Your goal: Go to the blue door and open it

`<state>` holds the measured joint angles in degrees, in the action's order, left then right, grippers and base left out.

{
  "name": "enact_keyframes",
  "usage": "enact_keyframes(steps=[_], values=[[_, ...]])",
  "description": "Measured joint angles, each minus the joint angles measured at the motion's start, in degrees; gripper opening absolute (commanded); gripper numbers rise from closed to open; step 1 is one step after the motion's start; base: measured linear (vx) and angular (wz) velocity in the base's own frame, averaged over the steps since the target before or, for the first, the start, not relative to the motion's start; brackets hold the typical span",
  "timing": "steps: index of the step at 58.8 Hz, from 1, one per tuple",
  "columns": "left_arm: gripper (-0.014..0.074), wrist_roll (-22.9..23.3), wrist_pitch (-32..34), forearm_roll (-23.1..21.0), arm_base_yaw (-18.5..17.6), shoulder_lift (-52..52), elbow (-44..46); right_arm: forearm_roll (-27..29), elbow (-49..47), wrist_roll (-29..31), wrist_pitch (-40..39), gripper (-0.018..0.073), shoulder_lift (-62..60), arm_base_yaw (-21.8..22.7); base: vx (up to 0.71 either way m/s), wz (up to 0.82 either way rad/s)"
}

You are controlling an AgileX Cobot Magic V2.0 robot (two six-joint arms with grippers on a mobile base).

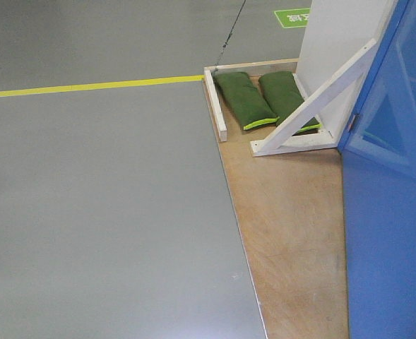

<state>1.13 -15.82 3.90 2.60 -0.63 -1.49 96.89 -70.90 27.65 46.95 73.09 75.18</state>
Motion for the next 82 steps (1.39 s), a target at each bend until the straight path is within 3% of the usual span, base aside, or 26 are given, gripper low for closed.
enact_keyframes(steps=[16,30,60,68,82], values=[[0.0073,0.0,0.0,0.0,0.0,0.0,0.0,-0.5,-2.5,-0.2,11.9,0.0012,0.7,0.5,0.0,0.0],[0.0073,0.0,0.0,0.0,0.0,0.0,0.0,-1.5,-3.3,-0.2,17.8,0.0012,0.2,0.8,0.0,0.0],[0.0073,0.0,0.0,0.0,0.0,0.0,0.0,-3.2,-3.4,-0.2,19.3,0.0012,-7.7,0.7,0.0,0.0],[0.0073,0.0,0.0,0.0,0.0,0.0,0.0,-3.9,-3.4,-0.2,18.0,0.0012,-8.2,-2.2,0.0,0.0],[0.0073,0.0,0.0,0.0,0.0,0.0,0.0,-3.5,-3.4,-0.5,13.0,0.0012,-8.3,-11.0,0.0,0.0]])
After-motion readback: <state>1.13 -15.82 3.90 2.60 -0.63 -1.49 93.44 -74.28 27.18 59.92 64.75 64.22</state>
